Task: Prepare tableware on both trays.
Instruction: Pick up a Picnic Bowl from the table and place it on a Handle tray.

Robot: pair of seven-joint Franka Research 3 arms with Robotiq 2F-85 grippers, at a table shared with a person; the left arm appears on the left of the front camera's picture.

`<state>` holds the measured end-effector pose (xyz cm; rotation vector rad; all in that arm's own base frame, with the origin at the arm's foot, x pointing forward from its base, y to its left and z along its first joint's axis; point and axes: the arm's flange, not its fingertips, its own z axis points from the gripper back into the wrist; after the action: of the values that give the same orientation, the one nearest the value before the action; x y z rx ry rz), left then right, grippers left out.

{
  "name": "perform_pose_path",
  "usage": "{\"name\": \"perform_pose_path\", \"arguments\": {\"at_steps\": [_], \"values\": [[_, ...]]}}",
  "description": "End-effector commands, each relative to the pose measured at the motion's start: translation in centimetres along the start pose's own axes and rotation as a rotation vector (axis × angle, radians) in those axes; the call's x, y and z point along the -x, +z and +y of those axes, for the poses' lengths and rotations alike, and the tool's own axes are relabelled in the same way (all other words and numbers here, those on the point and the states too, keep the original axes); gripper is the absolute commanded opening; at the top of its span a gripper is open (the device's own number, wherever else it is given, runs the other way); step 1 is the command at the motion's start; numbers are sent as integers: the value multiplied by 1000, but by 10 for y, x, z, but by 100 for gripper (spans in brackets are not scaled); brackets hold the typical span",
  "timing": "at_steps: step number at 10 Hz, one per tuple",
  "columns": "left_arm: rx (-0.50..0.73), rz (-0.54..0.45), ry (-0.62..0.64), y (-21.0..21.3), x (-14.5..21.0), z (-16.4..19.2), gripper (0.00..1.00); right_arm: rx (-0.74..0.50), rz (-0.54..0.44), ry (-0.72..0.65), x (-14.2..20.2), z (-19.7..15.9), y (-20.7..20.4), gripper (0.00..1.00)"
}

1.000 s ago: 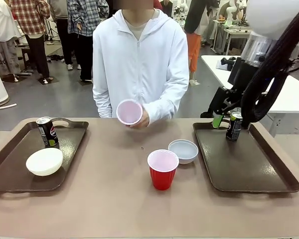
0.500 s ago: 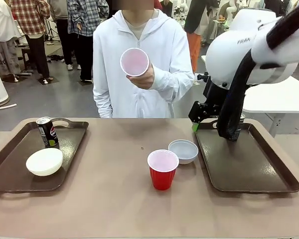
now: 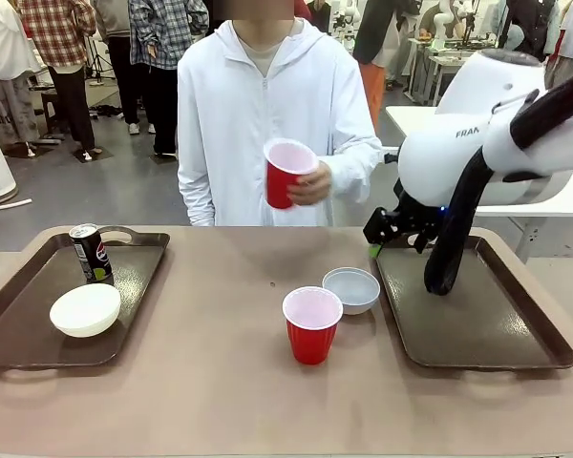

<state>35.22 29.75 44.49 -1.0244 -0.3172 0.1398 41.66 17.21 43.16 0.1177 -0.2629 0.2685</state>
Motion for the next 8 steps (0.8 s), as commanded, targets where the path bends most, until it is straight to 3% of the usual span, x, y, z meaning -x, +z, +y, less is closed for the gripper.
{"name": "perform_pose_path", "arguments": {"at_steps": [1, 3, 5, 8], "values": [[19, -12, -17, 4, -1, 1, 96, -18, 37, -4, 8, 5, -7, 100], [19, -12, -17, 4, -1, 1, 96, 9, 293, -18, 79, 23, 72, 100], [19, -12, -17, 4, -1, 1, 96, 79, 341, -62, 105, 11, 101, 100], [19, -12, -17, 4, -1, 1, 96, 55, 361, -86, 100, 6, 86, 100]]}}
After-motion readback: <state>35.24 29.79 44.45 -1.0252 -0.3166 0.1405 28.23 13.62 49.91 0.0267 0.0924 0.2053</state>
